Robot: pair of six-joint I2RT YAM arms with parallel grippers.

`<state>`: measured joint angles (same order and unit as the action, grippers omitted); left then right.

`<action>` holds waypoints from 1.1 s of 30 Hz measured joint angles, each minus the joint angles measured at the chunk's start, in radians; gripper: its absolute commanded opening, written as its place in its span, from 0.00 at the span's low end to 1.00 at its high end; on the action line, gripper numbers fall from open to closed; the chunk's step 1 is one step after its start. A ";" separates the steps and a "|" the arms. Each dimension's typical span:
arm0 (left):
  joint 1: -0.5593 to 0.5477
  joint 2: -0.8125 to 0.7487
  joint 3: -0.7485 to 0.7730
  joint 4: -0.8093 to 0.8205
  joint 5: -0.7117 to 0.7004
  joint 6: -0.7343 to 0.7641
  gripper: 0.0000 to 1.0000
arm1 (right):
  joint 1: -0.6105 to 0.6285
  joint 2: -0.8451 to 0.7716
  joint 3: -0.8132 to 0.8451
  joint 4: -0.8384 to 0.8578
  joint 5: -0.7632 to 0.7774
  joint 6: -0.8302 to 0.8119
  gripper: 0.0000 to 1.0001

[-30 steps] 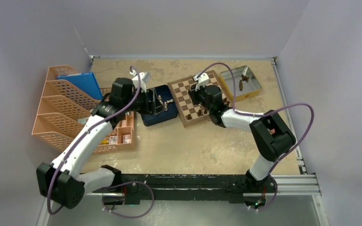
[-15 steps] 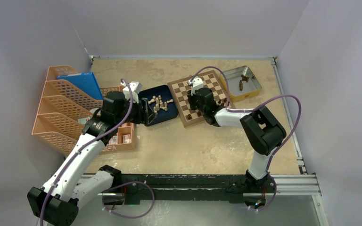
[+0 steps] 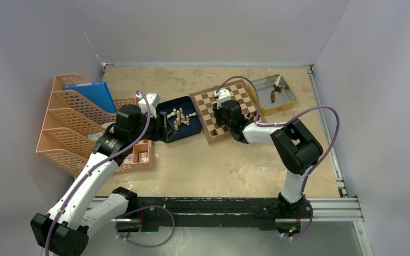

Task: Set up the chess pieces on the board
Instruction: Place the chess piece on the chessboard, then move the chess piece to the chessboard.

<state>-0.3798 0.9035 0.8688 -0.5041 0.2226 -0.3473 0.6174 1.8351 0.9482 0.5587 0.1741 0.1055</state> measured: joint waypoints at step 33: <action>0.000 -0.011 -0.016 0.001 0.000 0.000 0.60 | 0.005 0.023 0.181 -0.309 0.042 0.063 0.29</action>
<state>-0.3798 0.8925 0.8524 -0.5030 0.2230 -0.3473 0.6220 1.8576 1.1294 0.2501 0.2161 0.1680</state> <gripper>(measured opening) 0.598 0.295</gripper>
